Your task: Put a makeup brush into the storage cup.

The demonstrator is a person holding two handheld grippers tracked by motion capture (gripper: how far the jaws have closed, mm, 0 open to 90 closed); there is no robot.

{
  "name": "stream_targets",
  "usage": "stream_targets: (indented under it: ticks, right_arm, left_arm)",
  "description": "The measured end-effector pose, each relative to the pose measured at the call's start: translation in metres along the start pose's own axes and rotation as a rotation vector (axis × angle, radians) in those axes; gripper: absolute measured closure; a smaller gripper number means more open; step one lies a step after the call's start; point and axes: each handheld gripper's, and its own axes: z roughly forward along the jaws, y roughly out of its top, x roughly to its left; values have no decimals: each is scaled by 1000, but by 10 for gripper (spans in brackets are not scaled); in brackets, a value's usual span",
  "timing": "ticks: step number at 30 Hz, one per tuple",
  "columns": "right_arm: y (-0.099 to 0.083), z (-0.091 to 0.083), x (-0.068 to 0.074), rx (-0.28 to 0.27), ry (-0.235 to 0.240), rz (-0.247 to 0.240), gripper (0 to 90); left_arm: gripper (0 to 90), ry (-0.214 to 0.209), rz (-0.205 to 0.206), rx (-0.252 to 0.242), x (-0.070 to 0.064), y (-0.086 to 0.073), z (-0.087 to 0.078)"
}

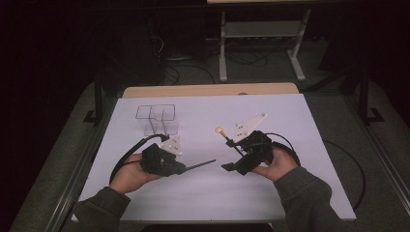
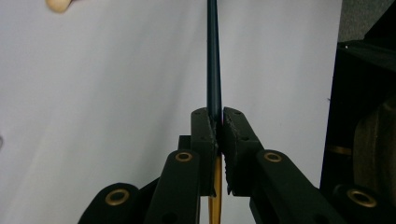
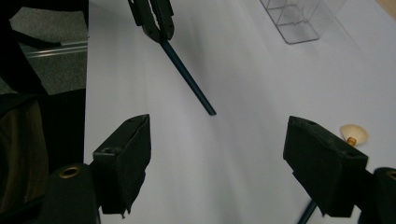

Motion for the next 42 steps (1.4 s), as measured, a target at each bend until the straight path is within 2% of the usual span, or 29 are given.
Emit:
stream_targets:
  ticks: [1, 2, 3, 6, 9, 18, 19, 21, 24, 25, 26, 29, 33, 42]
  right_arm:
    - [1, 1, 0, -1, 7, -4, 229]
    - [2, 3, -2, 4, 11, -29, 238]
    - [3, 6, -2, 13, 26, -27, 245]
    - [5, 8, -2, 19, 35, -33, 253]
    - [6, 13, -3, 28, 70, -41, 274]
    - [7, 21, 2, 55, 122, -64, 327]
    - [7, 23, 2, 56, 144, -60, 352]
    - [7, 24, 3, 59, 148, -65, 360]
    - [7, 27, 4, 62, 180, -75, 426]
    - [7, 30, 6, 76, 198, -81, 478]
    - [7, 30, 6, 76, 198, -81, 478]
    - [6, 35, 8, 90, 220, -100, 559]
    - [5, 40, 11, 112, 252, -120, 594]
    - [2, 45, 13, 117, 292, -116, 686]
  left_arm:
    - [836, -3, 7, -3, -1, 2, 0]
    - [836, -8, 19, 4, -2, 3, 0]
    - [836, -9, 39, 17, -2, 4, 0]
    - [836, -18, 56, 4, -6, 8, 2]
    - [836, -35, 68, -15, -12, 12, 5]
    - [836, -64, 116, -2, -20, 21, 14]
    - [836, -72, 120, 0, -21, 22, 15]
    - [836, -73, 129, 0, -22, 23, 15]
    - [836, -78, 144, 0, -23, 26, 16]
    - [836, -82, 143, -9, -25, 27, 17]
    - [836, -82, 143, -9, -25, 27, 17]
    - [836, -94, 163, 2, -28, 29, 19]
    - [836, -91, 171, 5, -30, 31, 21]
    - [836, -100, 187, 8, -31, 35, 23]
